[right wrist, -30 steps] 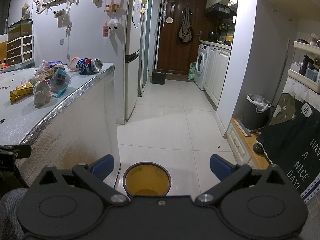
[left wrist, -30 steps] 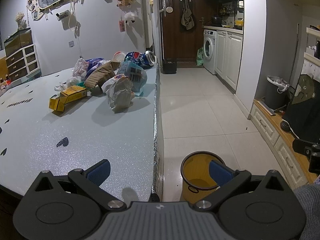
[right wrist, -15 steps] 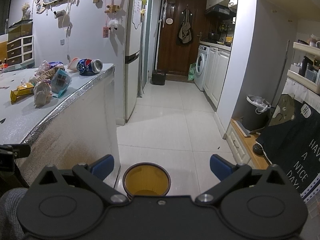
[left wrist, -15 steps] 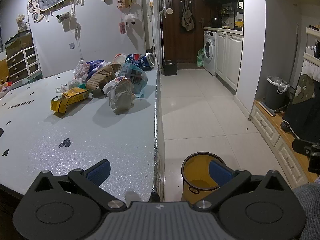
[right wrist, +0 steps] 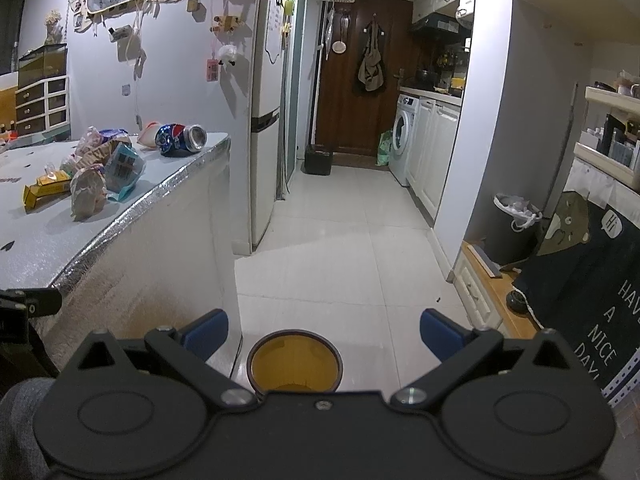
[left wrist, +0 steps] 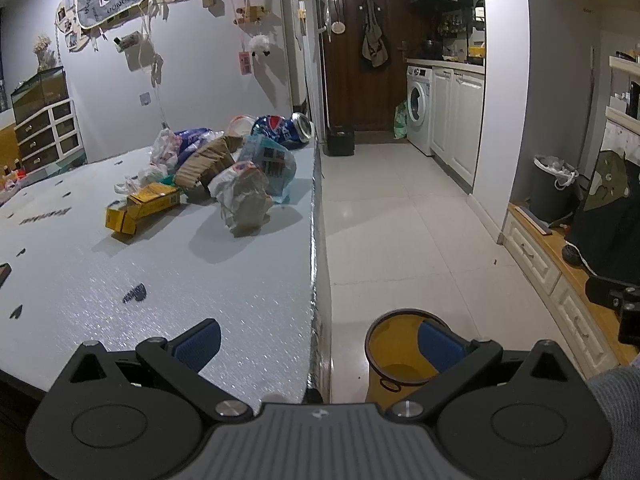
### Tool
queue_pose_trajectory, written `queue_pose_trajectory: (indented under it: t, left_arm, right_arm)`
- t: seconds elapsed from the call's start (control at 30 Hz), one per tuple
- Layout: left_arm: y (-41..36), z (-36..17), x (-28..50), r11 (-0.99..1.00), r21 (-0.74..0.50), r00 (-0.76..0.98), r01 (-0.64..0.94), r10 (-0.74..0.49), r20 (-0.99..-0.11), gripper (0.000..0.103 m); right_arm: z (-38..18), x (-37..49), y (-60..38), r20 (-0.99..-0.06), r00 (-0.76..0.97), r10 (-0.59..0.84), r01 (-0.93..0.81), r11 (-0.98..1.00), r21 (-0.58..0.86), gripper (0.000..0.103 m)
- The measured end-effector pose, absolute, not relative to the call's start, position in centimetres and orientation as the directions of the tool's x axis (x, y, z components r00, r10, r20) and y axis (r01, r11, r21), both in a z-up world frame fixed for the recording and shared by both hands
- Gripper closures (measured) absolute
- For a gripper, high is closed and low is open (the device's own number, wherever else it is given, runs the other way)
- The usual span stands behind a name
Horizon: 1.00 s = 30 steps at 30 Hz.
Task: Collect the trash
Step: 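Reach both tools to the counter trash and close on bags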
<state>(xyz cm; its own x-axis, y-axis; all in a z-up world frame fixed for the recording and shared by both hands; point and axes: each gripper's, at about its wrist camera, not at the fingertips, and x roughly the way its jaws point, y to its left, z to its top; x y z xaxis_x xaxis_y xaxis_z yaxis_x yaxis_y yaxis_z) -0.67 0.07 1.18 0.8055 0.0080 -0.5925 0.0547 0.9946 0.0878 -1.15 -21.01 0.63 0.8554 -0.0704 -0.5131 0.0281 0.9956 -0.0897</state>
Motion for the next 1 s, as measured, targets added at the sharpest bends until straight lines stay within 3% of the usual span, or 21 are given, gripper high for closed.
queue_pose_trajectory:
  t: [0.27, 0.8, 0.93, 1.0]
  left_arm:
    - [1.5, 2.6, -0.2, 0.995, 0.093, 0.837, 0.019, 0.035, -0.545, 0.000]
    - [6.9, 6.3, 4.3, 0.998, 0.055, 0.883, -0.030, 0.052, -0.467, 0.000]
    - [7.4, 6.3, 6.6, 1.000, 0.011, 0.868, -0.009, 0.013, -0.496, 0.000]
    - [7.7, 6.0, 8.0, 0.999, -0.034, 0.848, -0.007, -0.012, -0.530, 0.000]
  right_arm:
    - [2.5, -0.9, -20.7, -0.402, 0.916, -0.018, -0.019, 0.996, -0.088, 0.000]
    - [7.7, 7.9, -17.1, -0.260, 0.920, 0.293, -0.302, 0.953, 0.004, 0.000]
    - [7.9, 11.3, -16.2, -0.193, 0.904, 0.380, -0.373, 0.925, 0.075, 0.000]
    - [7.7, 13.5, -15.3, -0.215, 0.888, 0.405, -0.396, 0.914, 0.085, 0.000]
